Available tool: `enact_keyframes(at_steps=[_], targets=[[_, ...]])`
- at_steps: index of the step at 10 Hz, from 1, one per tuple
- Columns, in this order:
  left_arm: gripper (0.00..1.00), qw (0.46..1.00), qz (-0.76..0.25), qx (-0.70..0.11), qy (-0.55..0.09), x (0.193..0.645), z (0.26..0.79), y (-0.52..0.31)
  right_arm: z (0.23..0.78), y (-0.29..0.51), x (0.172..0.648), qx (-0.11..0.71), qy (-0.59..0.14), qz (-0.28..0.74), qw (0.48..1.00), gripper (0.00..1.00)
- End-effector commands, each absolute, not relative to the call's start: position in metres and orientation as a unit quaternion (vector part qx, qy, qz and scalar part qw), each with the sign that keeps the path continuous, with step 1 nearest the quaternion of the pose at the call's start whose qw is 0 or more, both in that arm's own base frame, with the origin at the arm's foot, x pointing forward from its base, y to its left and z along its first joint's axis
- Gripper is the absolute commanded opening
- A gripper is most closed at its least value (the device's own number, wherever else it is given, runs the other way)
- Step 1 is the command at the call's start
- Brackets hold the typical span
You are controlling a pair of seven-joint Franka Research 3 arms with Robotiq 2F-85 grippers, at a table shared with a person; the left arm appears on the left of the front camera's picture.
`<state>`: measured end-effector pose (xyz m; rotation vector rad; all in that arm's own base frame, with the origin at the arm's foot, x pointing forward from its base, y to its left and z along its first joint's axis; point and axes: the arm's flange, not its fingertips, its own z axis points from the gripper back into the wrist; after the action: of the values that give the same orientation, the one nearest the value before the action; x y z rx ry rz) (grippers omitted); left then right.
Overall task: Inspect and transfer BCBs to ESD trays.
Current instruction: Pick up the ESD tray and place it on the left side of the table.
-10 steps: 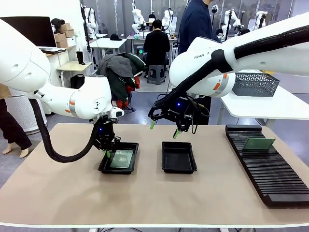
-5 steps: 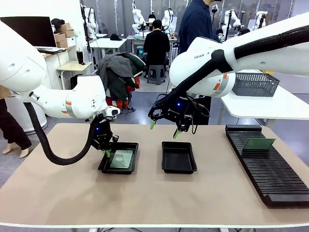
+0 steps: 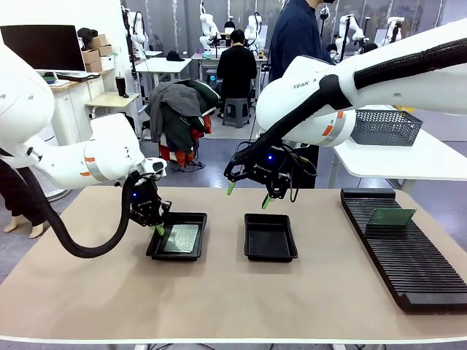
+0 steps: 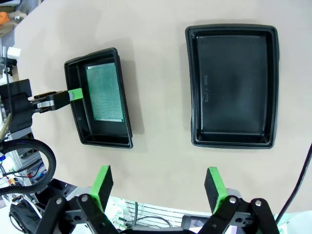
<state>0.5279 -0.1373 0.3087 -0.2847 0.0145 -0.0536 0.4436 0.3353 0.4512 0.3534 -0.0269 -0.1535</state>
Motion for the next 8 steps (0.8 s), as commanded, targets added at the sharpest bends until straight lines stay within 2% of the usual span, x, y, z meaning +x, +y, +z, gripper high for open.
enact_keyframes(at_steps=[1,4,8], targets=[[0.03,0.984,-0.028,-0.175,-0.014,0.515,0.308,-0.118,0.452,0.337,0.445,0.168,-0.014,-0.079,0.982,1.00],[0.03,0.979,-0.044,-0.197,-0.025,0.507,0.318,-0.090,0.452,0.337,0.445,0.168,-0.014,-0.079,0.982,1.00],[0.03,0.985,-0.037,-0.170,-0.020,0.494,0.334,-0.020,0.452,0.337,0.445,0.168,-0.014,-0.079,0.982,1.00]])
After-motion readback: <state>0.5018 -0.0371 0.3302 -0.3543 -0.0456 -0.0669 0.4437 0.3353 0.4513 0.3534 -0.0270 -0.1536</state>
